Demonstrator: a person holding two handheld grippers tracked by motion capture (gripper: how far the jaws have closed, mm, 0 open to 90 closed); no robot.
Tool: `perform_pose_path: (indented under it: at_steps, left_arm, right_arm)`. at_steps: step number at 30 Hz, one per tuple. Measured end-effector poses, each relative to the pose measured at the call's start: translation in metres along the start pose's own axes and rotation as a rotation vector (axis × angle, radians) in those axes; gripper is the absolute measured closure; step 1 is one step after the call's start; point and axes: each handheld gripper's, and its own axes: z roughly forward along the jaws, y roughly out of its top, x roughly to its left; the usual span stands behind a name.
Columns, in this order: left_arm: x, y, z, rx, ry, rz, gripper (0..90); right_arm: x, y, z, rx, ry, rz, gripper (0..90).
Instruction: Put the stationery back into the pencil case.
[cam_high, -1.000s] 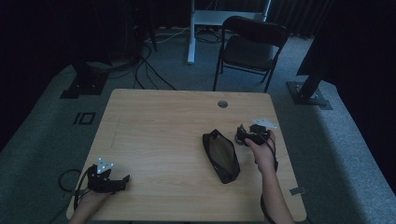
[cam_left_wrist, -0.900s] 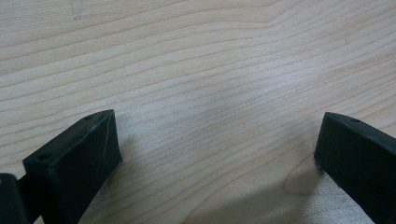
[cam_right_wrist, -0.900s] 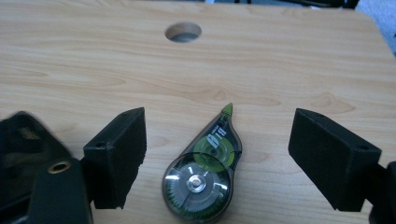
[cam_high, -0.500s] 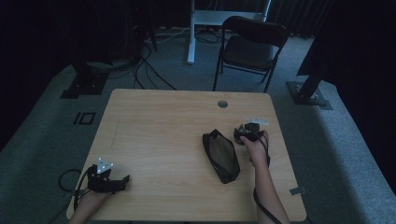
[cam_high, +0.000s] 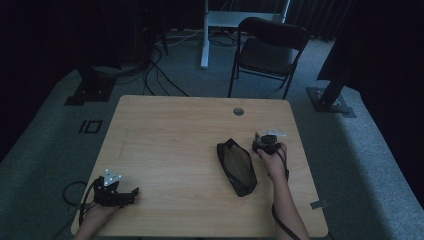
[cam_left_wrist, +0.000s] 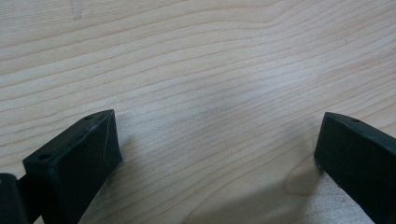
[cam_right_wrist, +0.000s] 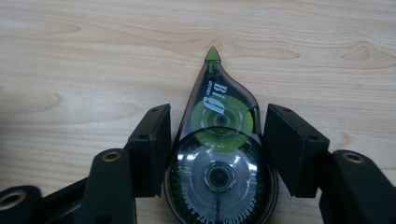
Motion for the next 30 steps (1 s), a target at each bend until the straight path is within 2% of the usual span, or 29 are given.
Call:
perform_pose_path:
  at_steps: [6,8,11,20,30]
  left_arm:
    - [0.0,0.0,0.0,0.0,0.0,0.0,0.4]
    - [0.0,0.0,0.0,0.0,0.0,0.0,0.4]
    - [0.0,0.0,0.0,0.0,0.0,0.0,0.4]
    - [0.0,0.0,0.0,-0.001,0.0,0.0,0.4]
    - [0.0,0.0,0.0,0.0,0.0,0.0,0.4]
  right_arm:
    - [0.001,-0.005,-0.003,-0.017,0.016,-0.028,43.3]
    - [0.001,-0.004,-0.003,-0.018,0.023,-0.058,43.9]
    - [0.001,-0.002,-0.006,-0.01,0.033,-0.048,48.2]
    - [0.002,0.003,-0.012,0.014,0.065,-0.046,49.2]
    - [0.002,0.017,-0.033,-0.005,0.051,-0.053,49.6]
